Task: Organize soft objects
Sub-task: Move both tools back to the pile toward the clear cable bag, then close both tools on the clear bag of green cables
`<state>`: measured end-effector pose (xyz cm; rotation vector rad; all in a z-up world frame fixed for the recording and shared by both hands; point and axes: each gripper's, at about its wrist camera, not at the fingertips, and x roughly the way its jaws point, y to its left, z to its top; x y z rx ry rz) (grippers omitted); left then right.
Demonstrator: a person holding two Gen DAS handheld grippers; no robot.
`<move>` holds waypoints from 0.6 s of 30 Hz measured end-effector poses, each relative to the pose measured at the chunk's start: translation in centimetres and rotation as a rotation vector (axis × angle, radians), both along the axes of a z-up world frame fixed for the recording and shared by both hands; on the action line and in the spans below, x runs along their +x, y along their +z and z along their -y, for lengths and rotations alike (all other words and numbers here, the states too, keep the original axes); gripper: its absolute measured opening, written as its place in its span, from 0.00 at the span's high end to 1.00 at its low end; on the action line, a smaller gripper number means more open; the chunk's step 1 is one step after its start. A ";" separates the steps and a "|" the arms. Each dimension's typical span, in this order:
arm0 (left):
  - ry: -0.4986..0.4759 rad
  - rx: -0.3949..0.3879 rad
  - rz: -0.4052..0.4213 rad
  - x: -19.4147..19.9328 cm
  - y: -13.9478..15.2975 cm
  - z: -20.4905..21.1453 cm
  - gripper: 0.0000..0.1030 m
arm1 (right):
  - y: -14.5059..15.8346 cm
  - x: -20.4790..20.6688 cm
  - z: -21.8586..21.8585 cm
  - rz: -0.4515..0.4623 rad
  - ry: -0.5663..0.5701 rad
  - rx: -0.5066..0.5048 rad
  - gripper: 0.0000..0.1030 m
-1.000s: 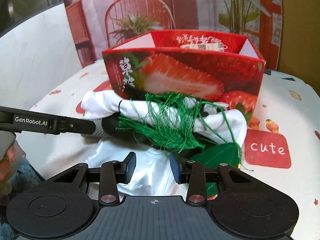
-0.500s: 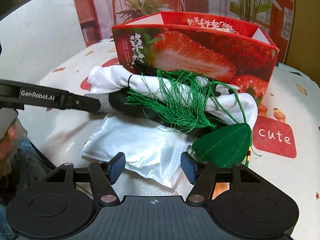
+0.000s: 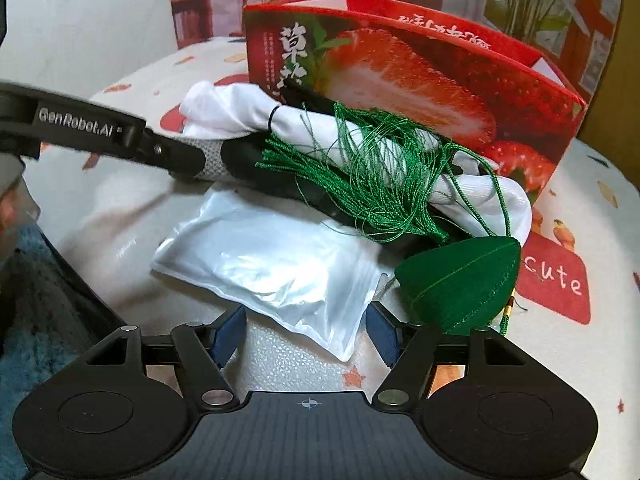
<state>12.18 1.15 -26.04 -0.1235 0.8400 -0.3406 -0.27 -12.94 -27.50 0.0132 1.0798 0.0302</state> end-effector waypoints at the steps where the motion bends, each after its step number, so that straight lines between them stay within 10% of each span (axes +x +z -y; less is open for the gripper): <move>1: 0.000 0.000 0.001 0.0 0.0 0.0 0.45 | 0.0 0.1 0.0 0.000 -0.003 -0.005 0.39; 18: -0.004 -0.098 0.049 -0.5 0.8 -1.1 0.45 | 2.5 -0.4 2.3 0.201 -0.081 0.128 0.69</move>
